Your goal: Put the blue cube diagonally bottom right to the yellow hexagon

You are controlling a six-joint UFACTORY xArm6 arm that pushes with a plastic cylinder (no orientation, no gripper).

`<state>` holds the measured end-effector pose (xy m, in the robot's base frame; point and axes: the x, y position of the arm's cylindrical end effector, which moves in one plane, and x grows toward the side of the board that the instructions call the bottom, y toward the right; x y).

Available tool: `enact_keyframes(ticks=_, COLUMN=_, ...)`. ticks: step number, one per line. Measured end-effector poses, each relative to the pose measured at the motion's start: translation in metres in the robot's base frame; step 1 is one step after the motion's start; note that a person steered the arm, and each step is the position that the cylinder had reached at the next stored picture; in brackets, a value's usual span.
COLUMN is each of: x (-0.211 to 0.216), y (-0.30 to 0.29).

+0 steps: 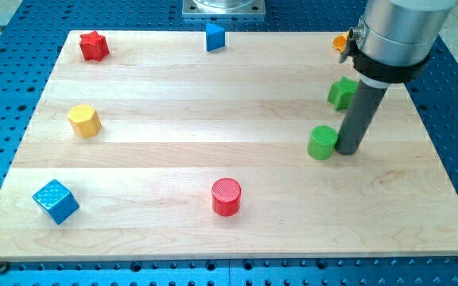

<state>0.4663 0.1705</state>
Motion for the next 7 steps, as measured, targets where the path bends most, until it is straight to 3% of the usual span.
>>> enact_keyframes(ticks=1, x=0.0, y=-0.029)
enact_keyframes(ticks=2, x=0.001, y=0.013)
enact_keyframes(ticks=3, x=0.104, y=0.06)
enact_keyframes(ticks=4, x=0.15, y=0.022)
enact_keyframes(ticks=6, x=0.151, y=0.005)
enact_keyframes(ticks=7, x=0.152, y=-0.127)
